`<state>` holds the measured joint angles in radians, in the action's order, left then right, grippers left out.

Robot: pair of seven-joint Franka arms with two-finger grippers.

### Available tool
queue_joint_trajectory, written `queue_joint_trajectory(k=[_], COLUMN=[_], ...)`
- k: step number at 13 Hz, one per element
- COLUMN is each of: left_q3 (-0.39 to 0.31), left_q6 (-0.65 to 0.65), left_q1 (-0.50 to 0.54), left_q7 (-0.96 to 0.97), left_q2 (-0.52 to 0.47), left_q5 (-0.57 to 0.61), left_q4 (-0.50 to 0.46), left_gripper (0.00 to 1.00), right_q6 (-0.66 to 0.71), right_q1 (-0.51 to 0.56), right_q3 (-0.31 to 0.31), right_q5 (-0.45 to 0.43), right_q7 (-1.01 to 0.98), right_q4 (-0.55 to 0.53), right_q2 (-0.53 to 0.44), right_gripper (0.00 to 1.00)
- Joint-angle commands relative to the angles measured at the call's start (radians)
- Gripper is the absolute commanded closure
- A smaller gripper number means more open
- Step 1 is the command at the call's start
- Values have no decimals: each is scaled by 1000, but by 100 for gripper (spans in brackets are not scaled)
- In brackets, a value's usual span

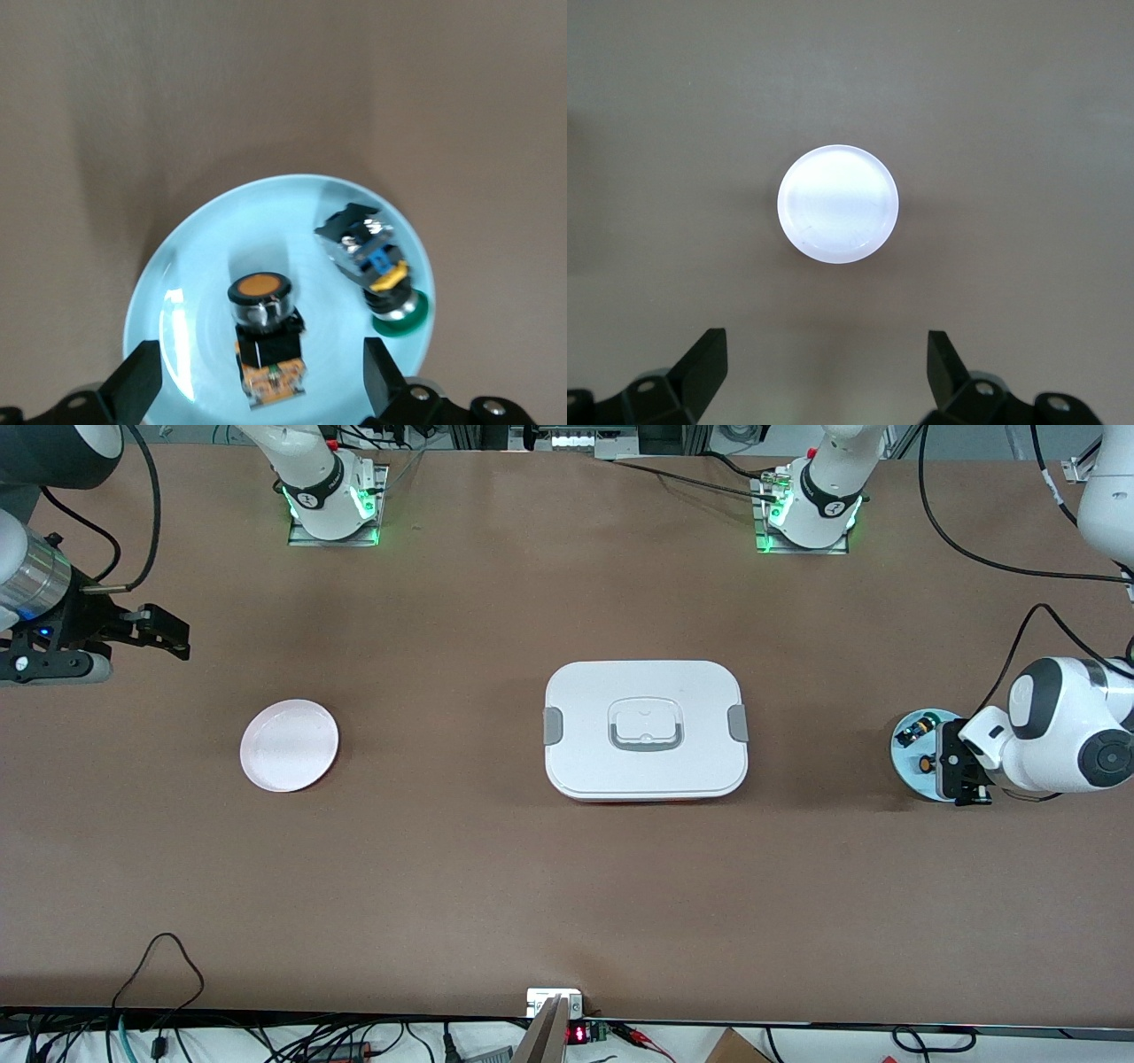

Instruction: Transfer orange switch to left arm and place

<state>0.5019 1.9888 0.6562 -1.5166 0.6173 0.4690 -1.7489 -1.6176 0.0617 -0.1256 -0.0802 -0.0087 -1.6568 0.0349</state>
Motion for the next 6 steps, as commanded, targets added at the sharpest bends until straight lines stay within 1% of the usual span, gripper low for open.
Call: queue_joint_trajectory(k=[1,2,3,4,5,6], left_q3=[35,41,44,46,67,104], left_q6=[-108,-164,-244,-313,-379,-434], left_q1=[6,5,0,-4,-12,-13], left_q7=[41,71,108,160,227,301], left_q2=[-126,-155,-163,-163,-163,-163], left_q5=[-6,-51,-102,-127,-141,-141], left_q4=[6,31,69,110,155,202], left_gripper=[0,0,0,0,0,0], right_q6=[19,13,13,12,12,12], right_q1=[0,-6,-29,-99,-181,-201], right_q3=[-6,4,27,91,168,196], right_q5=[10,16,14,13,13,16], right_q7=[-10,-8,-8,-8,-8,-8], right_q4=[26,26,26,26,26,26], right_q2=[10,10,10,11,11,10], right_gripper=[0,0,0,0,0,0])
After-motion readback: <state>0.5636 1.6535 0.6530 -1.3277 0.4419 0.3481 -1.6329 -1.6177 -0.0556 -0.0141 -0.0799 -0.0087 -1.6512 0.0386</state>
